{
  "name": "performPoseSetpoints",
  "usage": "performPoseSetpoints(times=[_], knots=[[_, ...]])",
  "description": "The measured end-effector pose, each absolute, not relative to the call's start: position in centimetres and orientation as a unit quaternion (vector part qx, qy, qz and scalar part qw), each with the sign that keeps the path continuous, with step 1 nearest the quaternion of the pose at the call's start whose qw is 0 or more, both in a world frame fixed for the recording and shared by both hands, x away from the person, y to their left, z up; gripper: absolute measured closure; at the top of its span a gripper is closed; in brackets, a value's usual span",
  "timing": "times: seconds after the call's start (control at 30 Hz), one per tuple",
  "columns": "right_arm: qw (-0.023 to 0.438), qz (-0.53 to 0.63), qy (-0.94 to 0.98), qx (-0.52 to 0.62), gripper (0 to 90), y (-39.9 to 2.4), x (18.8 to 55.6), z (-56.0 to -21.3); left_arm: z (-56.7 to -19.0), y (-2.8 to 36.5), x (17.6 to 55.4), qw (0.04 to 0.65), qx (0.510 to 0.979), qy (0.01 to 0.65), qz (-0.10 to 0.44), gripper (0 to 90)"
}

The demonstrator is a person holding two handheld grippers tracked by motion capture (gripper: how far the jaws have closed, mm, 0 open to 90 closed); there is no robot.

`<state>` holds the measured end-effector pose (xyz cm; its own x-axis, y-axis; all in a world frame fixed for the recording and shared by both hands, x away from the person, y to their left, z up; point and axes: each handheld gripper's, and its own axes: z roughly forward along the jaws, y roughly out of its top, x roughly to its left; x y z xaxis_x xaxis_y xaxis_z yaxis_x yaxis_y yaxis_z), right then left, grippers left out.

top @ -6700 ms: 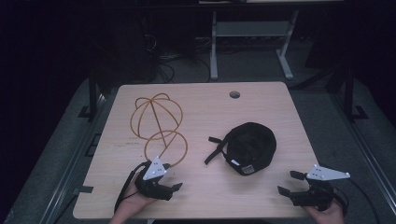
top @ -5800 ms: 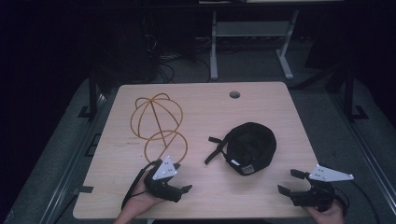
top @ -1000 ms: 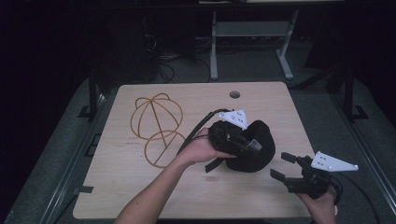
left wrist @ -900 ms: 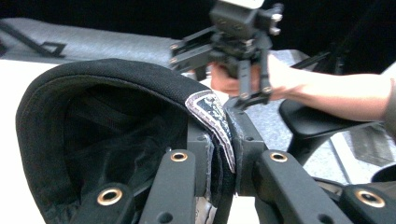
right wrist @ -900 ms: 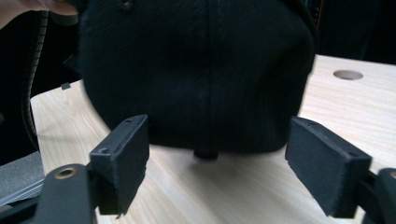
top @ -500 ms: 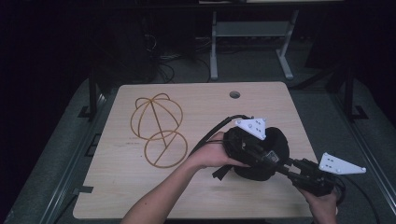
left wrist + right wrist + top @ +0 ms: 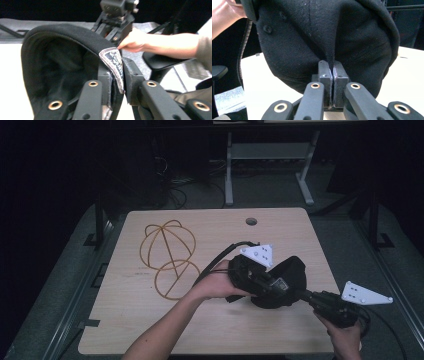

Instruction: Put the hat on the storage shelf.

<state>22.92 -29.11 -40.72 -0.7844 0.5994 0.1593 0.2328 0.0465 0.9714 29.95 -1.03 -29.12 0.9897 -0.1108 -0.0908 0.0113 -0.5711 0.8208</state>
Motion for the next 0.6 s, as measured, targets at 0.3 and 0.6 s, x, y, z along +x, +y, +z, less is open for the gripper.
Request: performPoseSetpoints(times=[0.3,0.6], knots=[[0.143,0.605,0.724,0.298,88.2,-29.0,23.4,-39.5,-29.0,0.5,30.0,0.444,0.896,0.001,-0.016,66.3],[0.14,0.583,0.739,0.305,88.2,-29.7,24.1,-38.7,-28.9,2.7,29.9,0.442,0.896,0.027,0.008,54.5]])
